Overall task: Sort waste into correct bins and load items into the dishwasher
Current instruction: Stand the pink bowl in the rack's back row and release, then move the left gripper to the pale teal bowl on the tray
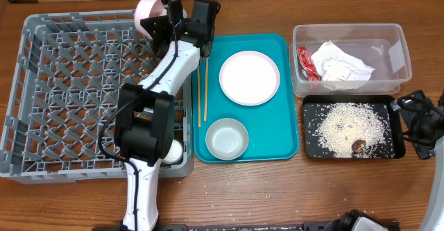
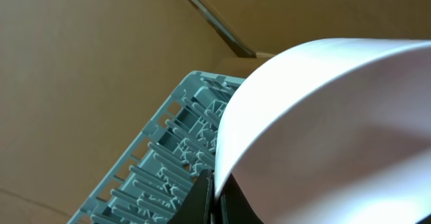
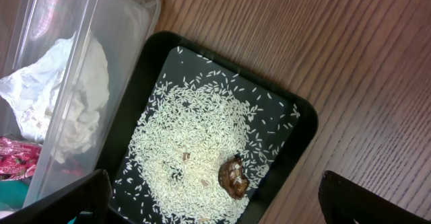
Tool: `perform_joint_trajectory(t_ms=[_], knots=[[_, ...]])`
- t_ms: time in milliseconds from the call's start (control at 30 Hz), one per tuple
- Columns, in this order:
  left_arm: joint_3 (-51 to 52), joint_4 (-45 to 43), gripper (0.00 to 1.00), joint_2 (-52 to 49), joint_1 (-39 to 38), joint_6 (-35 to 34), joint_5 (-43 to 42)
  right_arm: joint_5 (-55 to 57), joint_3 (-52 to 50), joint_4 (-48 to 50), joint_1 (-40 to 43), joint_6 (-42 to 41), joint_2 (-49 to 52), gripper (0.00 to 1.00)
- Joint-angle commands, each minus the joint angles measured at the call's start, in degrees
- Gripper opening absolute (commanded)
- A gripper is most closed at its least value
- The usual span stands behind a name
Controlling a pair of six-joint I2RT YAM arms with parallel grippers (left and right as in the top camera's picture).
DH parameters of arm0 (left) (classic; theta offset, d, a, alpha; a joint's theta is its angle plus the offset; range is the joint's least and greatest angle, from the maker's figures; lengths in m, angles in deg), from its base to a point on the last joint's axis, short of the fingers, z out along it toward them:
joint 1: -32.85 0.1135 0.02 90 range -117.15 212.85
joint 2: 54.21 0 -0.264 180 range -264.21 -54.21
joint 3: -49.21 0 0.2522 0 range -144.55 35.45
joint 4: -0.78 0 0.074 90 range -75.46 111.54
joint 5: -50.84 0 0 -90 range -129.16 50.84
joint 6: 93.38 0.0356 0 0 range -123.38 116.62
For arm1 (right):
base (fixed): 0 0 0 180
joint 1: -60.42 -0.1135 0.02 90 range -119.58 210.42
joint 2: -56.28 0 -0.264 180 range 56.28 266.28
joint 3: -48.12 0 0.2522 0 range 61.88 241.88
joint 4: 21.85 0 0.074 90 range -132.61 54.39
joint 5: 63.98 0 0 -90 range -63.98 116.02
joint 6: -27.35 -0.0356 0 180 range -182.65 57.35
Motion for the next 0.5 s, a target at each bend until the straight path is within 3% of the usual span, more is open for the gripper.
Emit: perform_joint_trajectory(t_ms=[0,100,133,200,233,333,467], knots=[[0.35,0.07,0.05,-1.51,-1.49,3.89,1.09,-0.07,0.59,0.33,0.22,0.39,-0.13,1.0],[0.35,0.39,0.09,-1.51,-2.6,3.89,0.74,-0.07,0.59,0.33,0.22,0.39,-0.13,1.0],[0.35,0.48,0.19,-1.51,-2.97,3.89,0.44,-0.07,0.59,0.33,0.22,0.39,-0.13,1.0],[0.35,0.55,0.66,-1.51,-3.58,3.89,-0.81,-0.07,0.59,0.33,0.22,0.39,-0.13,1.0],[0.35,0.92,0.8,-1.51,-3.91,3.89,-1.62,-0.07,0.59,0.33,0.22,0.39,-0.13,1.0],[0.35,3.72,0.95,-1.51,-4.94,3.89,-6.36,-0.07,0.59,0.33,0.22,0.39,-0.13,1.0],[0.28,8.57,0.97,-1.27,-6.4,3.87,-16.48,-0.07,0.59,0.33,0.22,0.39,-0.13,1.0]])
